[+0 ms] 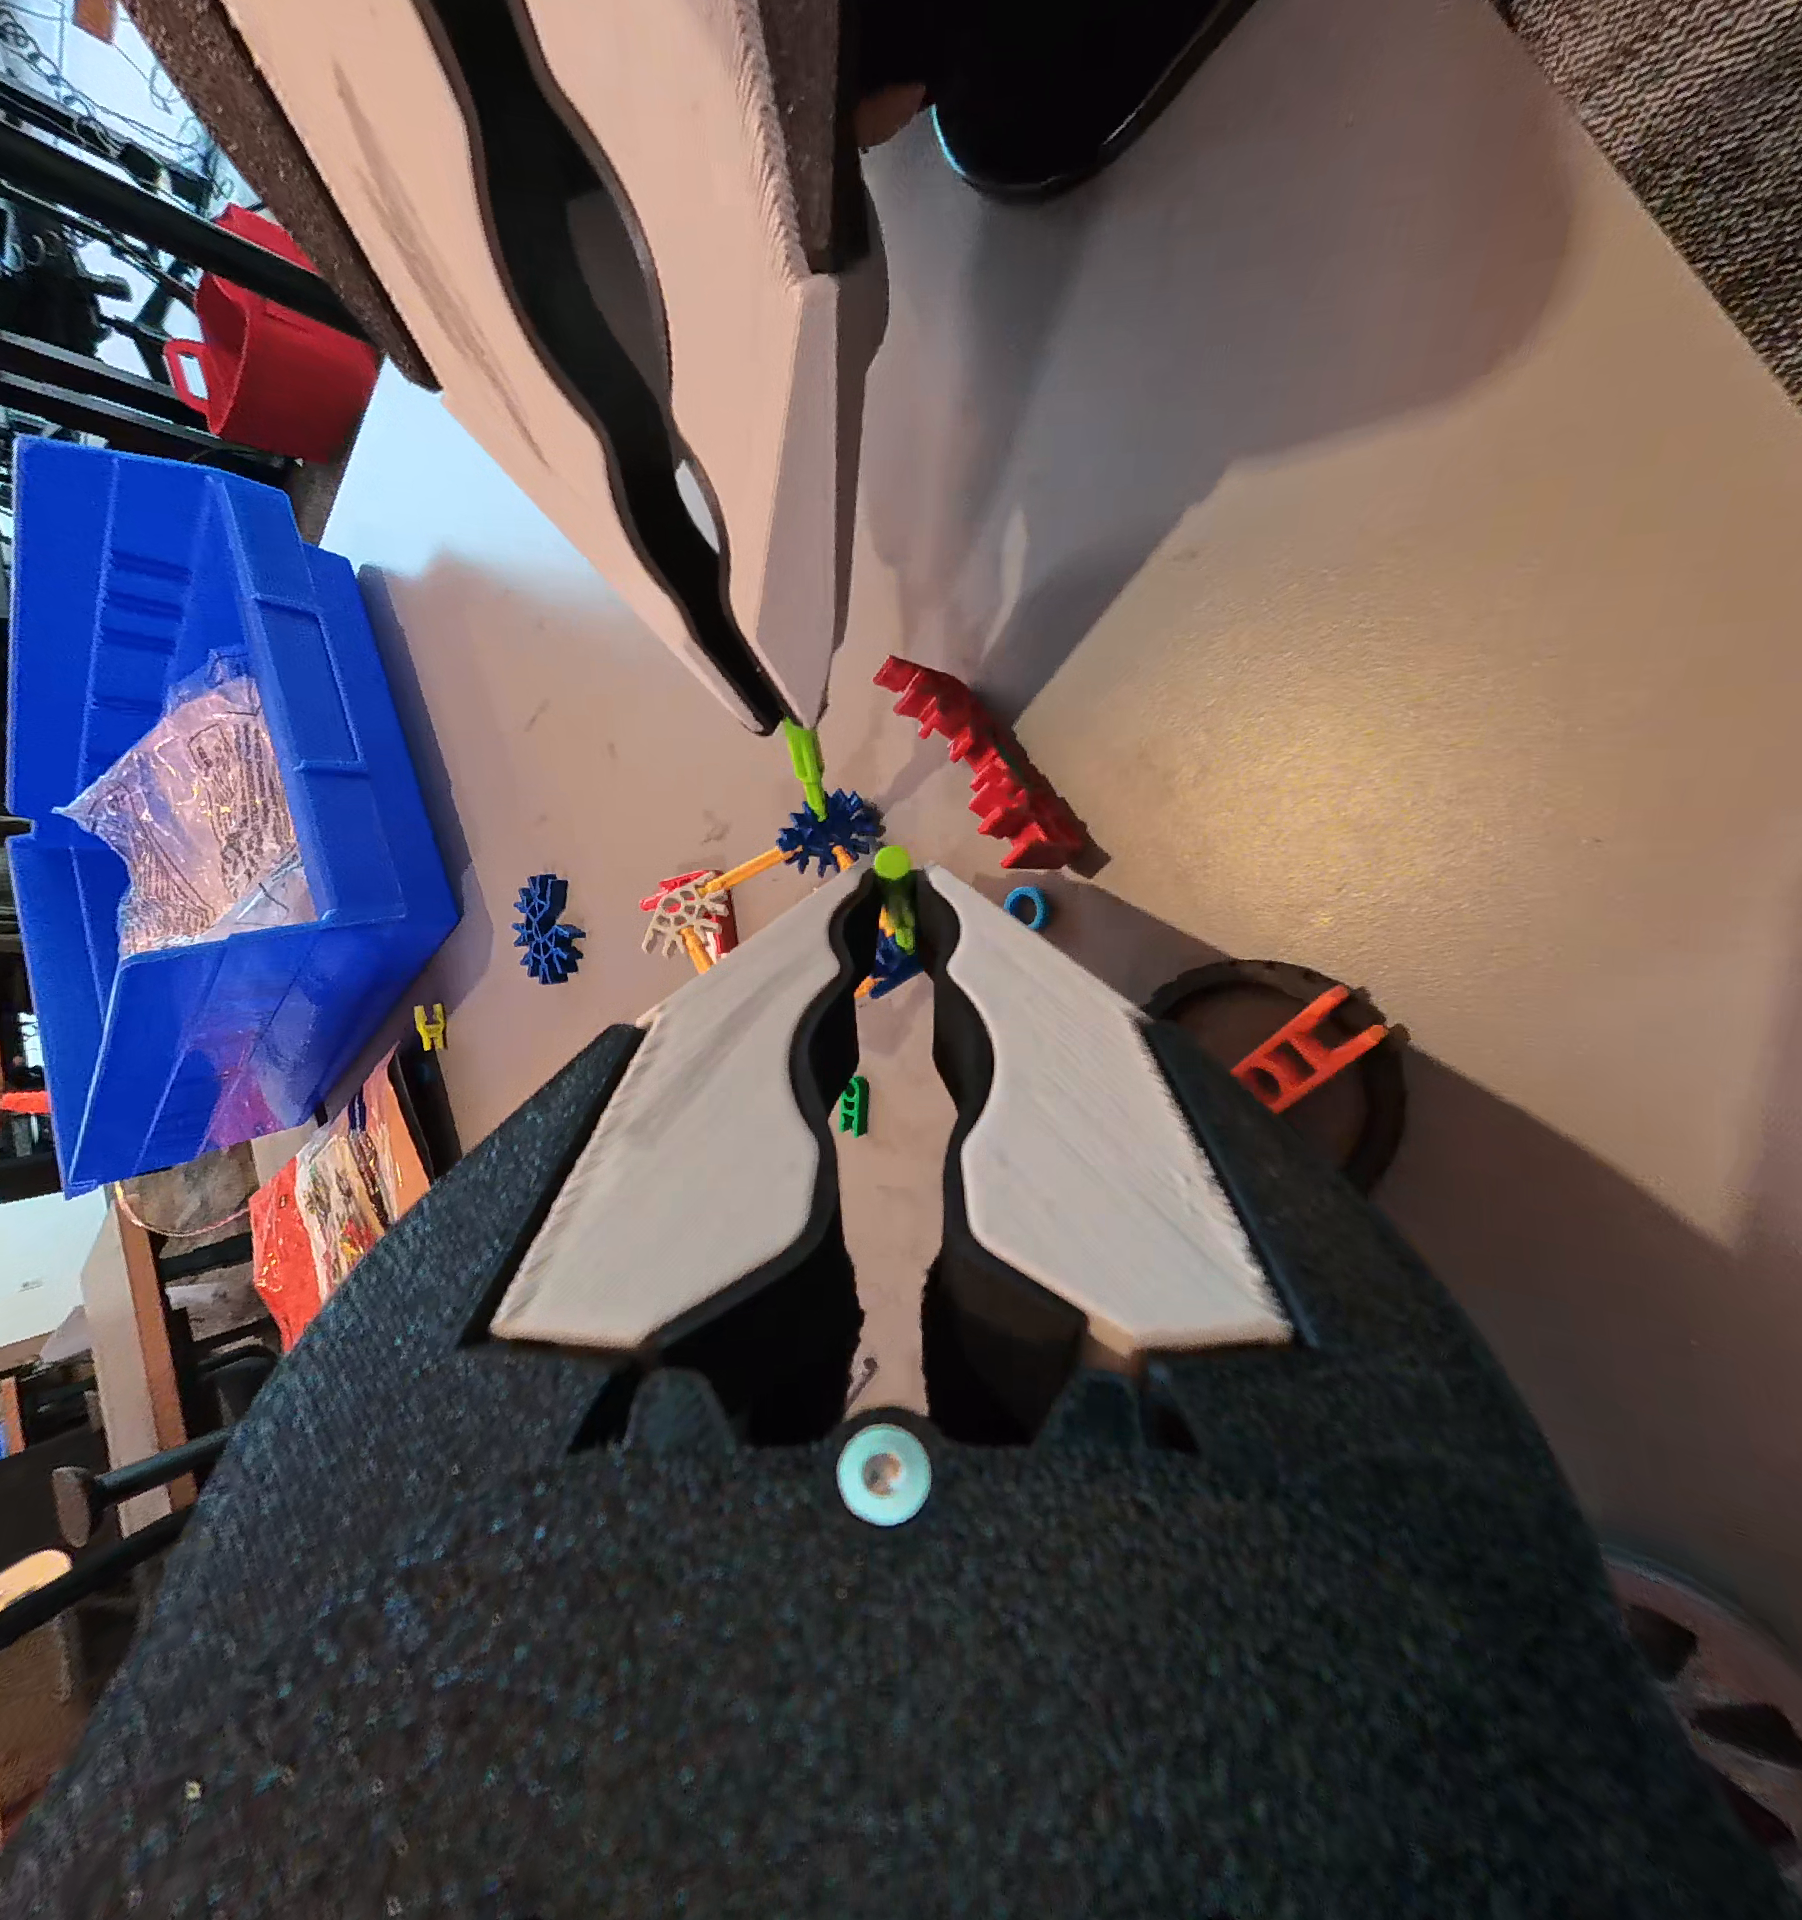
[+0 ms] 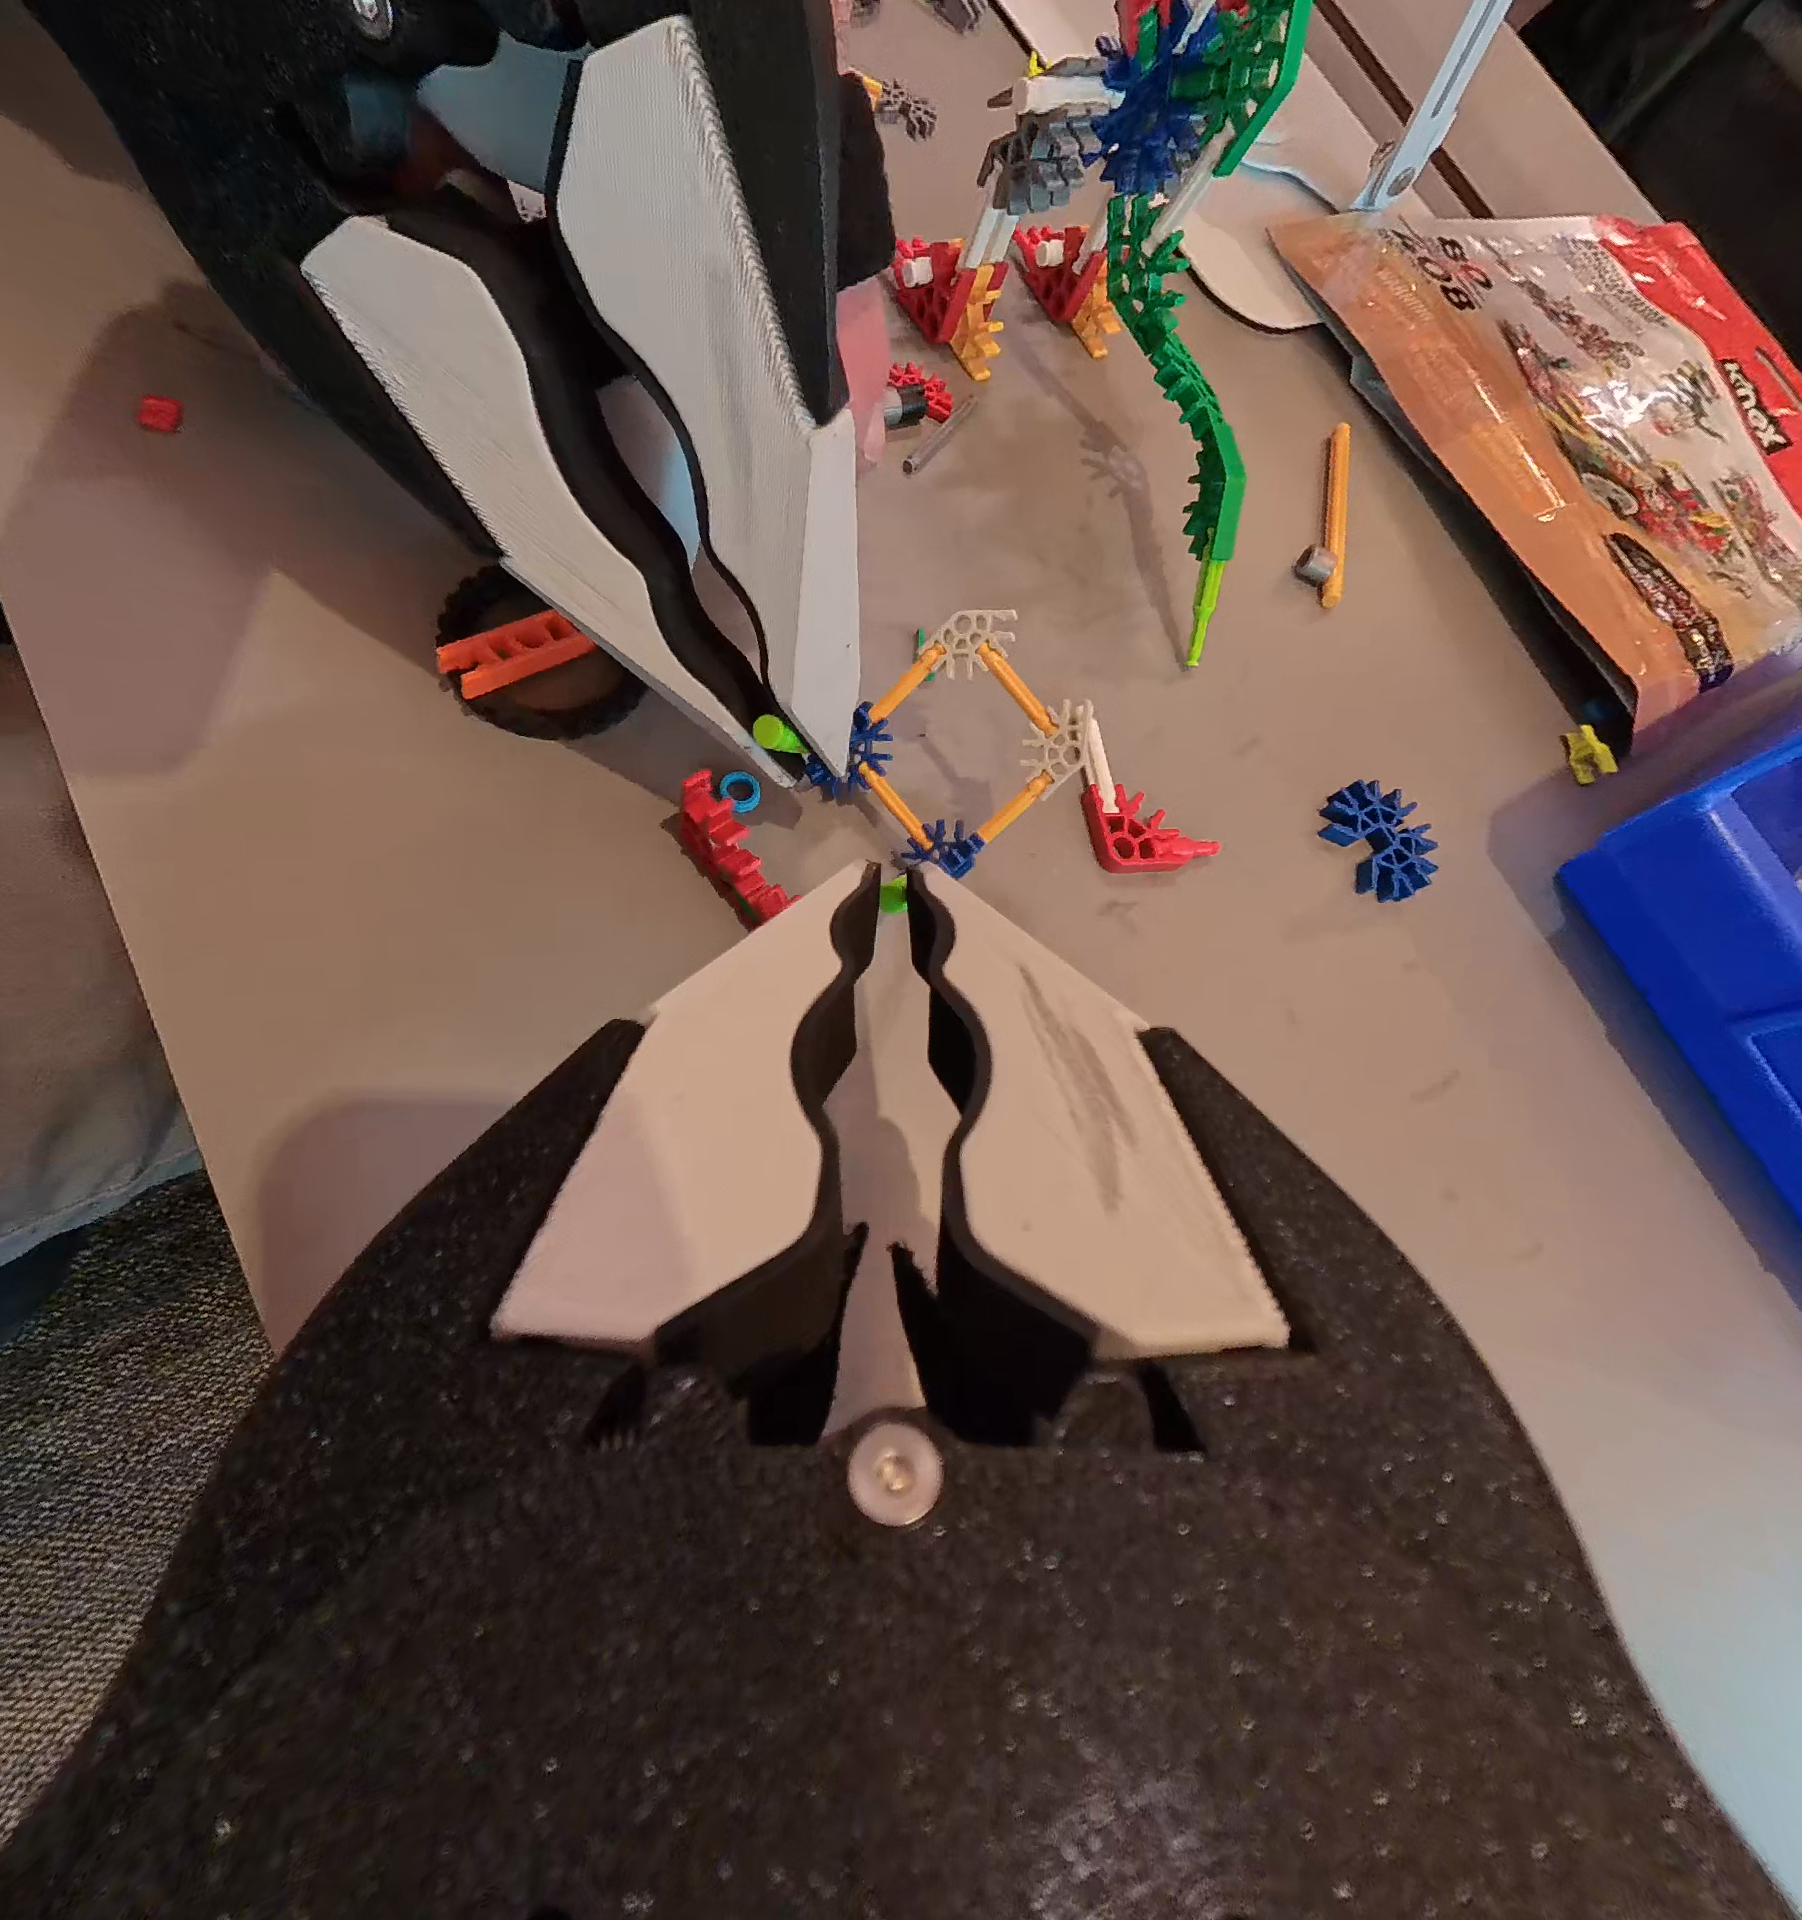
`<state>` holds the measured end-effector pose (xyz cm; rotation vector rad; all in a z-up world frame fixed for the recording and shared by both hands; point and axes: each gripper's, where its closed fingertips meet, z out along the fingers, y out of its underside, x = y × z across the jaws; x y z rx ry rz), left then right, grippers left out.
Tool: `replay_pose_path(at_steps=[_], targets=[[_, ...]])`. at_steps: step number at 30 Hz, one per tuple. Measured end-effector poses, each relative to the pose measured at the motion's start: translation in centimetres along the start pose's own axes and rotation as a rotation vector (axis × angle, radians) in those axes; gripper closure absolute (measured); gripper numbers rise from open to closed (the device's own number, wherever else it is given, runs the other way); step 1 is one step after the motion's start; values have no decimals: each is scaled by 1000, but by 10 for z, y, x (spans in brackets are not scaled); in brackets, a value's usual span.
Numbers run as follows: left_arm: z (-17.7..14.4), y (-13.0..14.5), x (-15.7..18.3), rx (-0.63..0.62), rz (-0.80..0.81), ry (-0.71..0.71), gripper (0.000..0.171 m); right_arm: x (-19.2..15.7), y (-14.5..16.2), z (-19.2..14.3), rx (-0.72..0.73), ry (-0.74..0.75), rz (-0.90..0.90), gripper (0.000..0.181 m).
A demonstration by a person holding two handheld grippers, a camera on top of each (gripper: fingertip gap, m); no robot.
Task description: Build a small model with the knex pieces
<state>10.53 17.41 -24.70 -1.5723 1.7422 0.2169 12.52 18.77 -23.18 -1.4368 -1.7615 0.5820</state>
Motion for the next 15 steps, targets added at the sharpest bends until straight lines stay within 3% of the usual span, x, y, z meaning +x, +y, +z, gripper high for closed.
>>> replay_pose_path(at_steps=[15], targets=[[0, 6, 6, 43, 1, 4, 164, -7, 3, 3, -34, 0, -13, 181]])
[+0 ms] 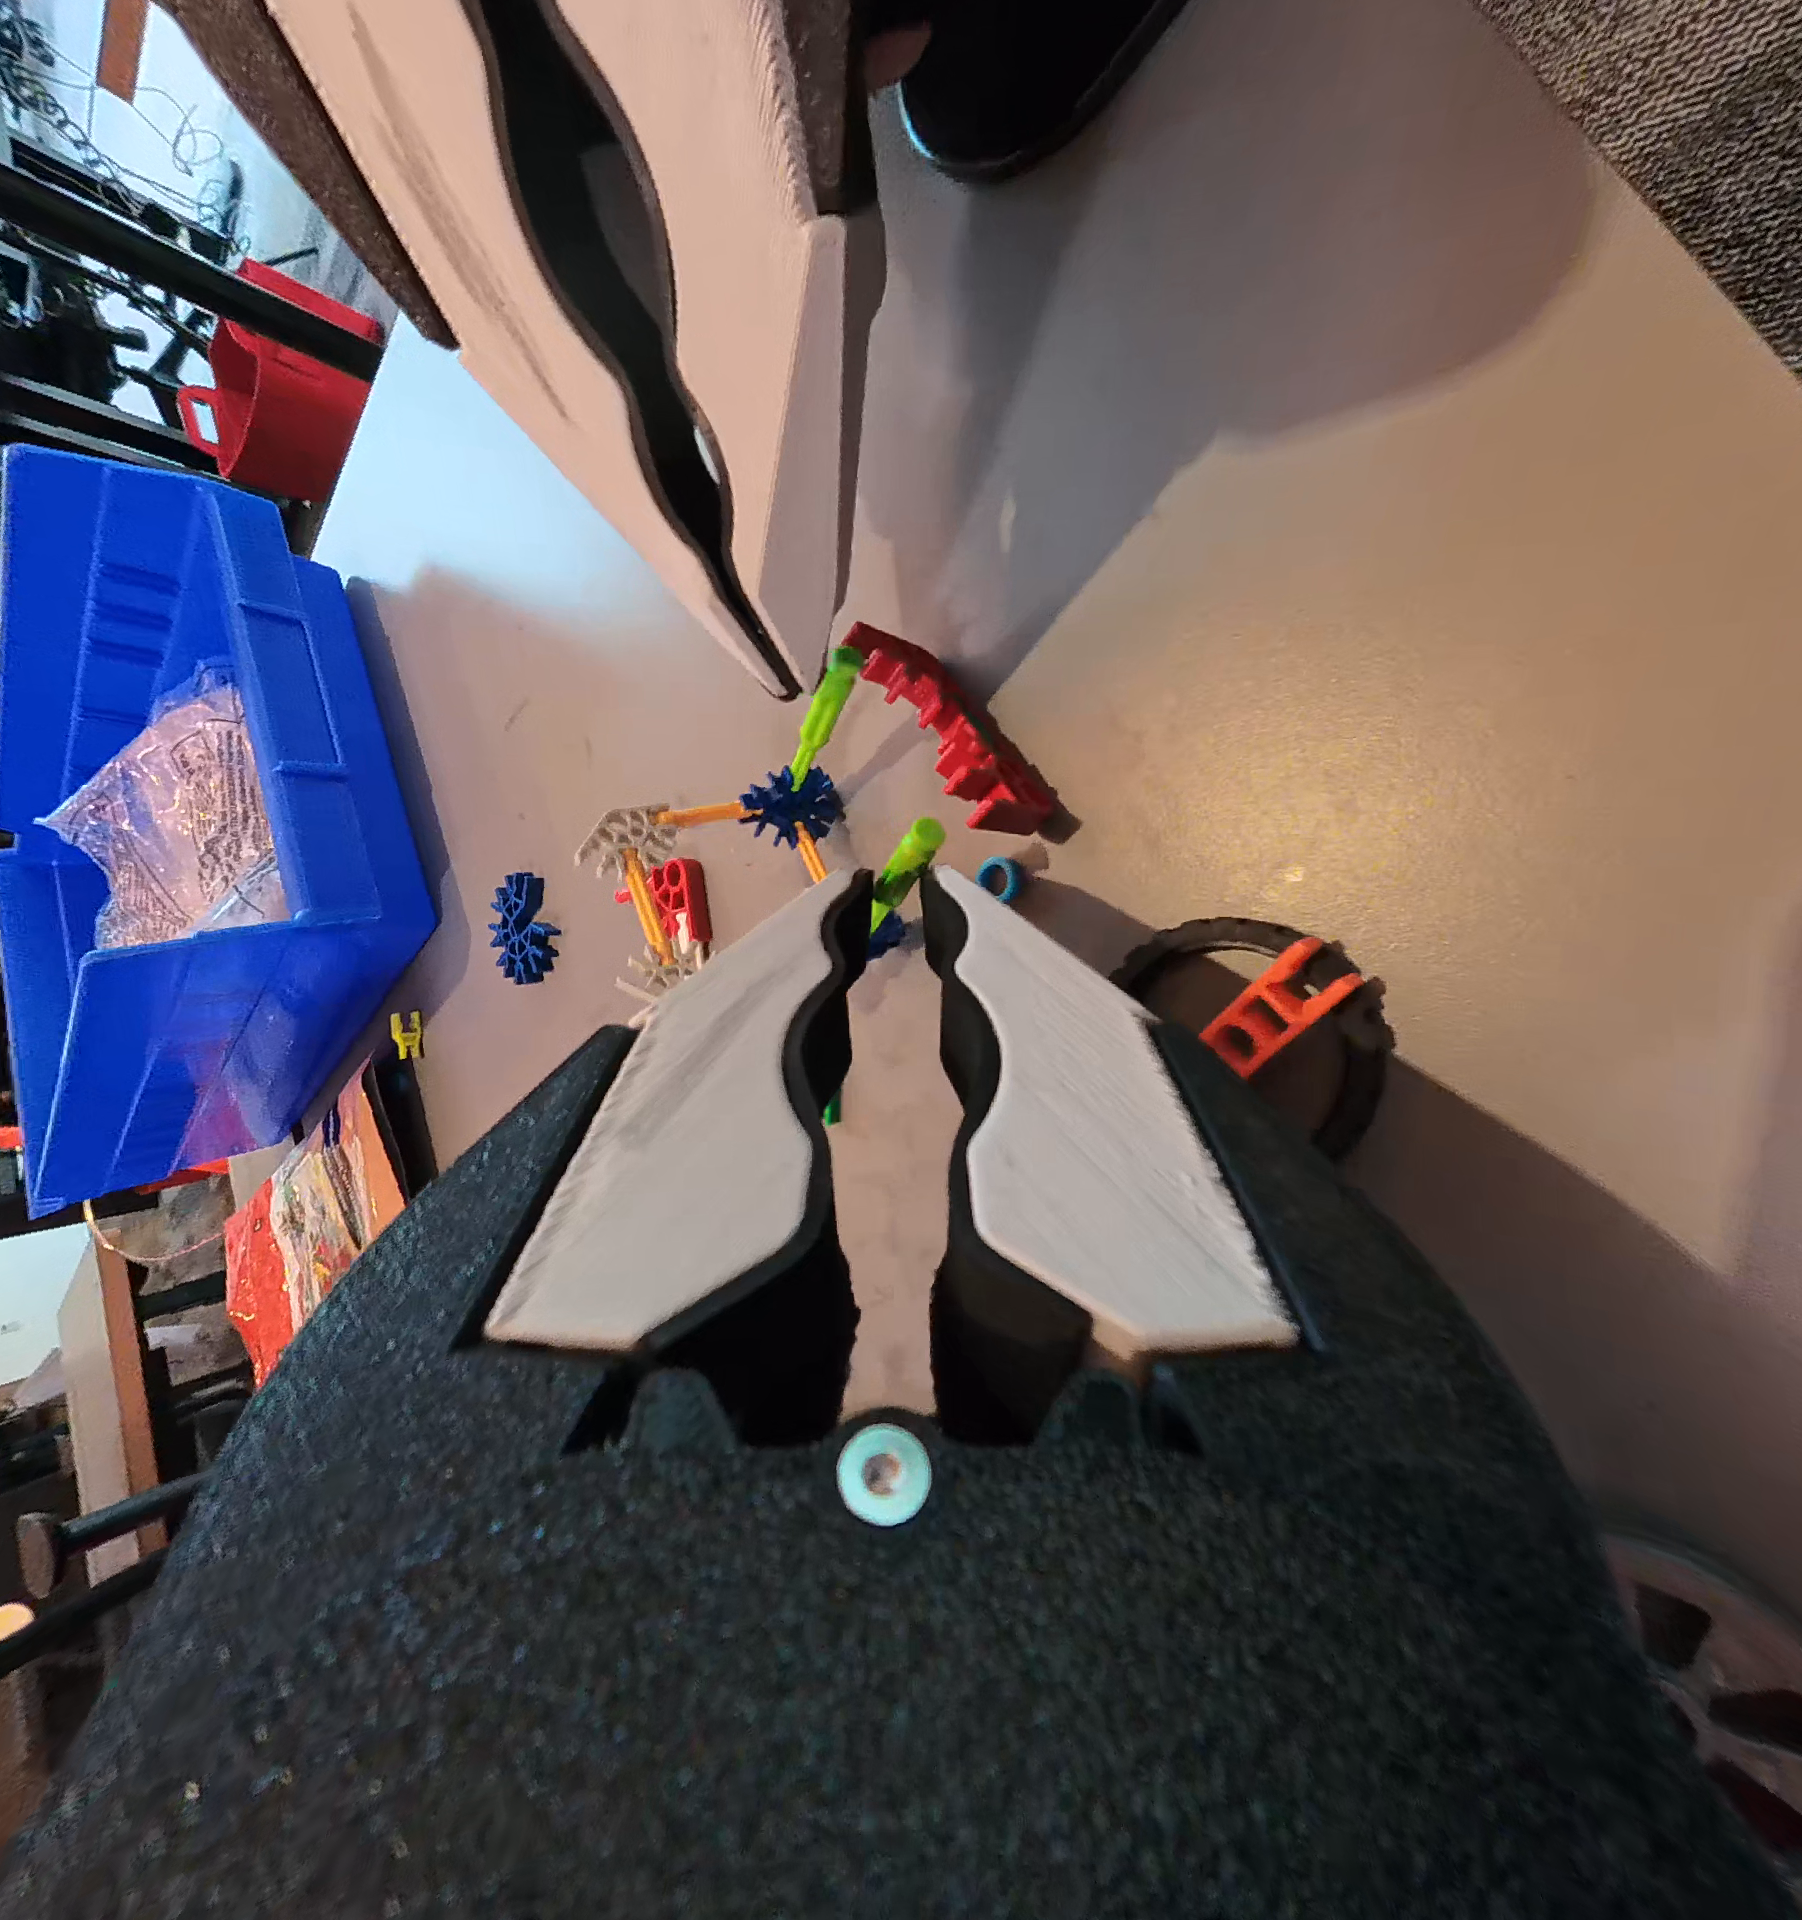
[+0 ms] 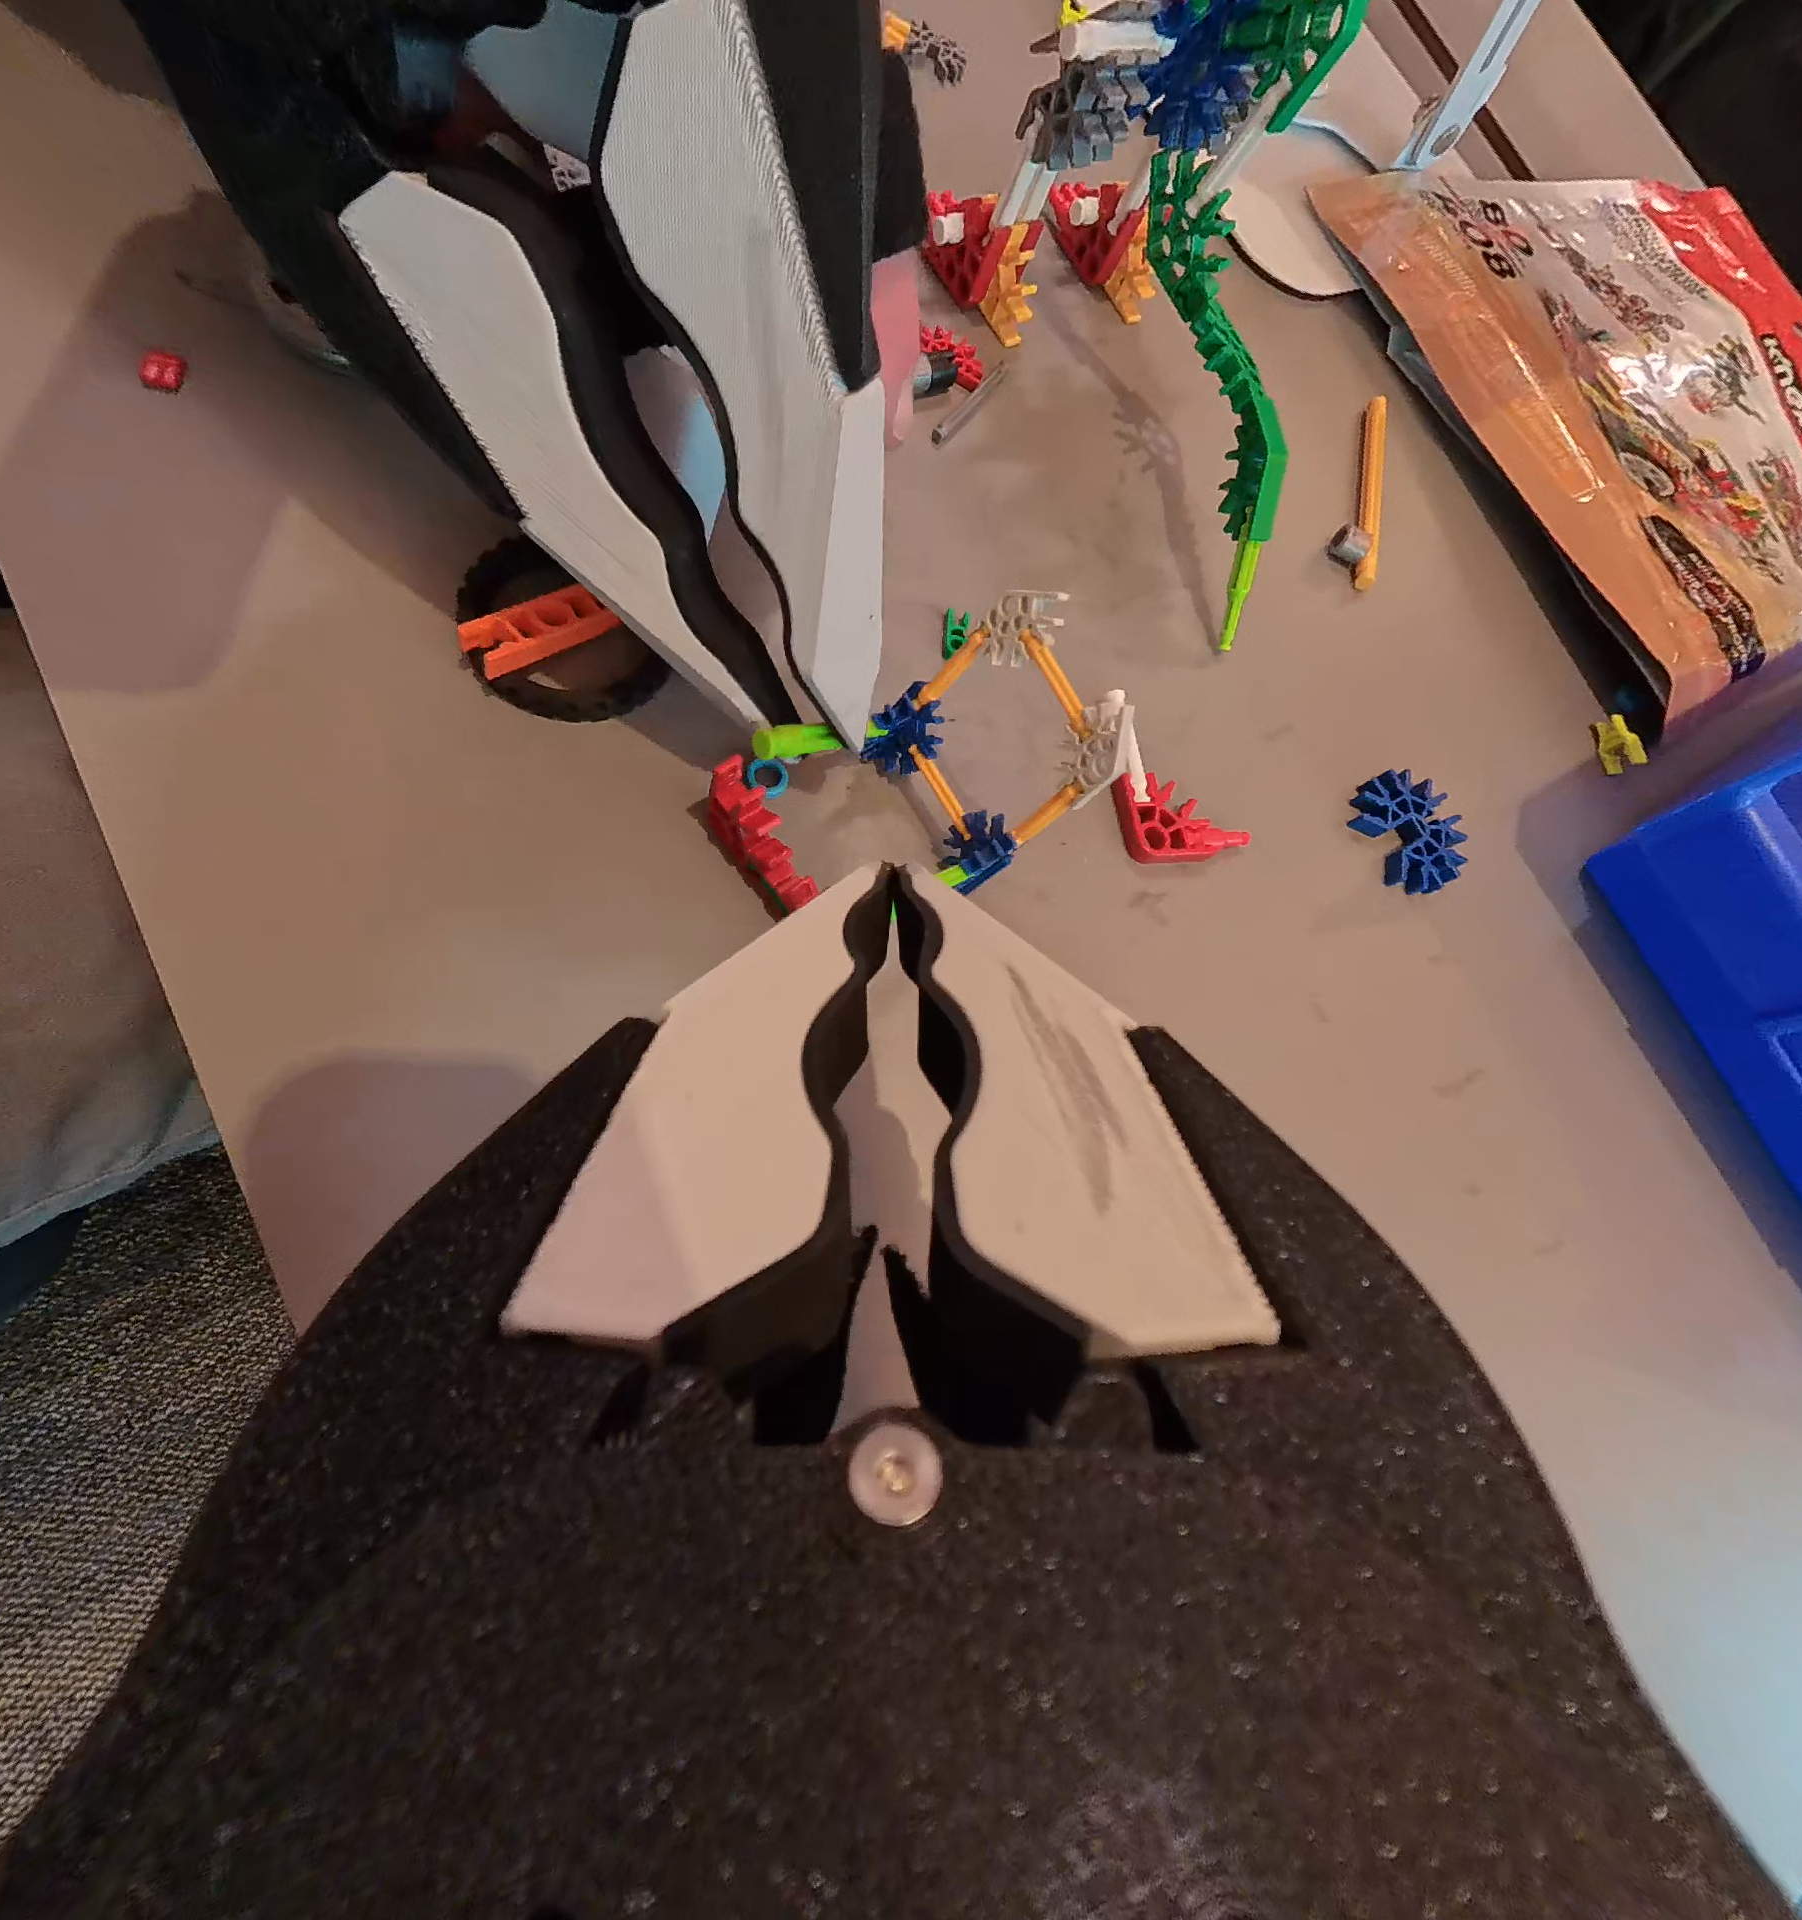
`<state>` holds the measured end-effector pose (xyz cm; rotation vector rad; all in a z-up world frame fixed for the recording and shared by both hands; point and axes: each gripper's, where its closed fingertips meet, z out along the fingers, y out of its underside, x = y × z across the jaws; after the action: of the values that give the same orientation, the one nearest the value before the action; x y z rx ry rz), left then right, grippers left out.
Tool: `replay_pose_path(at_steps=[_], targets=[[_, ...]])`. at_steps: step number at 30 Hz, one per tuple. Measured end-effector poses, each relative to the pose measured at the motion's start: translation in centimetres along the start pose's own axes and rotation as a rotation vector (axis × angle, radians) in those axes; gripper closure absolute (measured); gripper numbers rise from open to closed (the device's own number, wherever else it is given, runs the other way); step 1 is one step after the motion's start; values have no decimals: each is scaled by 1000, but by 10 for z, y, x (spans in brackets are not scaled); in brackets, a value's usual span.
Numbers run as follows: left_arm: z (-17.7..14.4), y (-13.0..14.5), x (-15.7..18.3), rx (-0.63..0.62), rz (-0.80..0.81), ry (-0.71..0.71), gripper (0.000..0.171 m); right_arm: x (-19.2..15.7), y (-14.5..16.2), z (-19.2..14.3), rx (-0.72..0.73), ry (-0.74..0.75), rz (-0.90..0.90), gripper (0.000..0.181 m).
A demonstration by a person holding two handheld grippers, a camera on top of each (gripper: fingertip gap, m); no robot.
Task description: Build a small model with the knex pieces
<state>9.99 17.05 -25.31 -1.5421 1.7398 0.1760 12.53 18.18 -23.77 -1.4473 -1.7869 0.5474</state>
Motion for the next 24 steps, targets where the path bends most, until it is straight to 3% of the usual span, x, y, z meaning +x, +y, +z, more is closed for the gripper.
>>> replay_pose_path(at_steps=[12, 24], targets=[[-4, -4, -1, 19, 22, -38, 167, 7, -2, -16, 30, 27, 51, 177], [-5, -6, 2, 14, 88, -61, 168, -2, 2, -11, -31, 64, -26, 173]])
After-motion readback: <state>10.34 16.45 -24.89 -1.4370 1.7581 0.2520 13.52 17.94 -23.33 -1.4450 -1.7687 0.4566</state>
